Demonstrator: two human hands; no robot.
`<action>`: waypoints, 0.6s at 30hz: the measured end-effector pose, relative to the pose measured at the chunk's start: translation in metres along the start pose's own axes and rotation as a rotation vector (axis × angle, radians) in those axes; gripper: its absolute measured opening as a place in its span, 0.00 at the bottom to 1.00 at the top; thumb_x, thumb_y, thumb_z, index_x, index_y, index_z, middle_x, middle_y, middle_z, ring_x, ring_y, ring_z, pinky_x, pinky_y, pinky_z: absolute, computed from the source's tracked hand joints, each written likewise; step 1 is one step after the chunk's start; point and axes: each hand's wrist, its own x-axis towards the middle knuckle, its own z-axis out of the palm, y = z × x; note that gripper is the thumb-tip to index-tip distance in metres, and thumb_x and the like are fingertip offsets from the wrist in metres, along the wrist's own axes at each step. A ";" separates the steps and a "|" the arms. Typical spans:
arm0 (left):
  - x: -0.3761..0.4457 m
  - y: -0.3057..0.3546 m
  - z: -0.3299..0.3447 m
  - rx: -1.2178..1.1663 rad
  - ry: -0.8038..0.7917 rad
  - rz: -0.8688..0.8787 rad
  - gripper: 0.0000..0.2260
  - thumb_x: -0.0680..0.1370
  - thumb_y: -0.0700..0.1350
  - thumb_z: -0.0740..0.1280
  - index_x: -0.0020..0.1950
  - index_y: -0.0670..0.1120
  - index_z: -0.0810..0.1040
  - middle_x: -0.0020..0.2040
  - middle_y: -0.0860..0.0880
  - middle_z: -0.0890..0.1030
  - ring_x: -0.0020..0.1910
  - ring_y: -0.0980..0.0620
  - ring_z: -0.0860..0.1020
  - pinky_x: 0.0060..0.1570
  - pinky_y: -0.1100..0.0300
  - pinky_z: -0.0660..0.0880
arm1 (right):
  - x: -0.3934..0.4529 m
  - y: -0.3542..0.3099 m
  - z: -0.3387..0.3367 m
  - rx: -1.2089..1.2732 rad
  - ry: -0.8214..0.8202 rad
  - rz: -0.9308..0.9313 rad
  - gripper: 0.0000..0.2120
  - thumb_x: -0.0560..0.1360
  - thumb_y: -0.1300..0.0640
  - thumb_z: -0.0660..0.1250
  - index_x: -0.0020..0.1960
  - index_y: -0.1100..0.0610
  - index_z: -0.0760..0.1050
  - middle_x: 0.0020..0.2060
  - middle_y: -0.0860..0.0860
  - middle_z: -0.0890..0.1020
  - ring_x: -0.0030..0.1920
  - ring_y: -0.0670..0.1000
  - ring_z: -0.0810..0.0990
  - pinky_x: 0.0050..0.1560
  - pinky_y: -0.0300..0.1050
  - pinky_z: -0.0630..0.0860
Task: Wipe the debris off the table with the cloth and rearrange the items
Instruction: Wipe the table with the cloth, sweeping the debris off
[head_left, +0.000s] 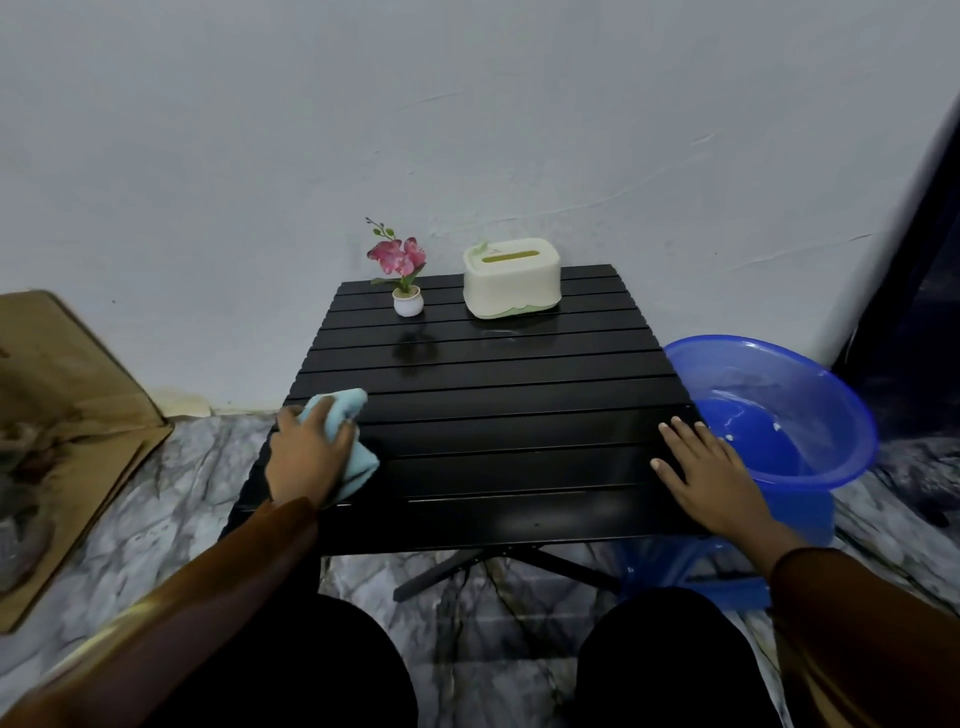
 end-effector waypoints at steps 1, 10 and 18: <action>0.000 -0.009 -0.003 0.011 0.004 0.004 0.18 0.76 0.52 0.63 0.66 0.53 0.72 0.60 0.37 0.71 0.60 0.34 0.73 0.59 0.43 0.72 | -0.001 -0.001 0.000 0.003 0.004 0.005 0.27 0.80 0.45 0.51 0.76 0.51 0.52 0.77 0.49 0.55 0.77 0.52 0.51 0.76 0.51 0.49; -0.005 -0.049 -0.009 0.202 -0.041 0.039 0.20 0.77 0.49 0.64 0.69 0.53 0.70 0.66 0.39 0.70 0.59 0.33 0.73 0.56 0.42 0.74 | -0.001 -0.002 -0.002 0.014 -0.037 0.023 0.27 0.80 0.44 0.49 0.77 0.50 0.49 0.78 0.49 0.52 0.78 0.52 0.49 0.76 0.52 0.47; -0.002 -0.052 -0.001 0.324 -0.143 0.079 0.21 0.79 0.51 0.59 0.73 0.55 0.65 0.72 0.44 0.68 0.64 0.32 0.68 0.64 0.44 0.68 | -0.001 -0.001 -0.002 0.011 -0.047 0.021 0.27 0.81 0.45 0.49 0.77 0.51 0.48 0.78 0.49 0.51 0.78 0.52 0.48 0.76 0.51 0.46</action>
